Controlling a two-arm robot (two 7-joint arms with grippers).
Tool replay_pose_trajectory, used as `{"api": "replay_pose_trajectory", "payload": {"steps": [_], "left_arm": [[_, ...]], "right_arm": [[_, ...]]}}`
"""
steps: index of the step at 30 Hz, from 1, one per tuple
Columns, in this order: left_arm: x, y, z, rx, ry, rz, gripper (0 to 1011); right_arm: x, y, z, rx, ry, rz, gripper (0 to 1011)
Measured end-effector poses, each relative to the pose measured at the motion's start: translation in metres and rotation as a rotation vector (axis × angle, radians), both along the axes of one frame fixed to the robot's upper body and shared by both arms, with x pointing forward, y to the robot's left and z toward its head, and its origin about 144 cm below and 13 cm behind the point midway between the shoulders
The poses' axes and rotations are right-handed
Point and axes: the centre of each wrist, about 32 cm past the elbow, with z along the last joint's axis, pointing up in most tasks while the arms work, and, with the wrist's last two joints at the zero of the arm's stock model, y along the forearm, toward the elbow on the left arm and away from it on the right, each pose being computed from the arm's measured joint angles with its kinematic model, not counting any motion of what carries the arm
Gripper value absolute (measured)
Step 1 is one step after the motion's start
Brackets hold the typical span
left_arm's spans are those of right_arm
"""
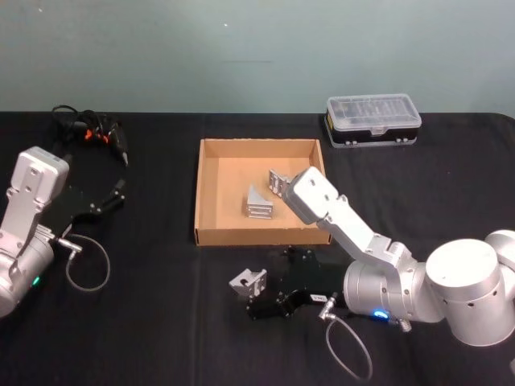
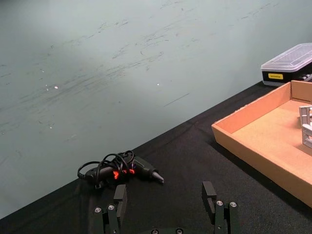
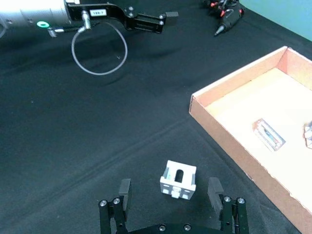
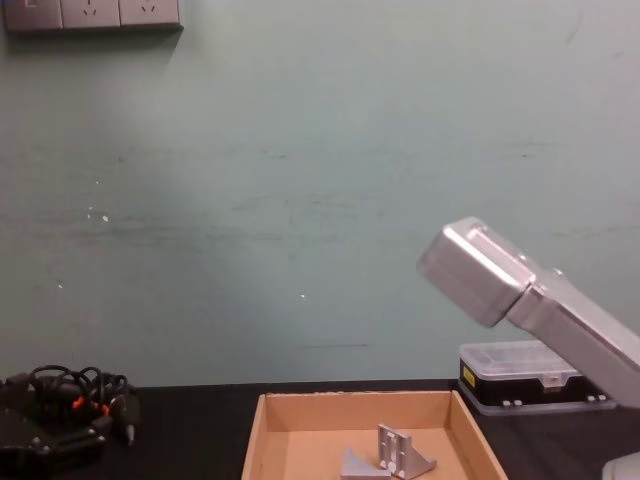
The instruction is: Use one hand to pick up the angle iron from the table and place it into the box.
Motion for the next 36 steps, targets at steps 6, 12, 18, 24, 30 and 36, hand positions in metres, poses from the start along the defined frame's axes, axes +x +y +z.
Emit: {"api": "replay_pose_trajectory", "payload": {"steps": [6,12,18,24,30,36], "left_arm": [[0.000,0.000,0.000,0.000,0.000,0.000,1011],[0.000,0.000,0.000,0.000,0.000,0.000,1011],[0.000,0.000,0.000,0.000,0.000,0.000,1011],[0.000,0.000,0.000,0.000,0.000,0.000,1011],[0.000,0.000,0.000,0.000,0.000,0.000,1011],[0.000,0.000,0.000,0.000,0.000,0.000,1011]], "right_arm": [[0.002,0.004,-0.002,-0.008,0.009,-0.011,1003],[0.008,0.006,-0.006,-0.003,0.034,-0.025,1003],[0.013,0.008,-0.008,0.003,0.050,-0.024,1003],[0.017,0.010,-0.010,0.004,0.059,-0.023,1003],[0.019,0.012,-0.012,-0.003,0.061,-0.025,1003],[0.019,0.012,-0.012,-0.005,0.062,-0.026,1003]]}}
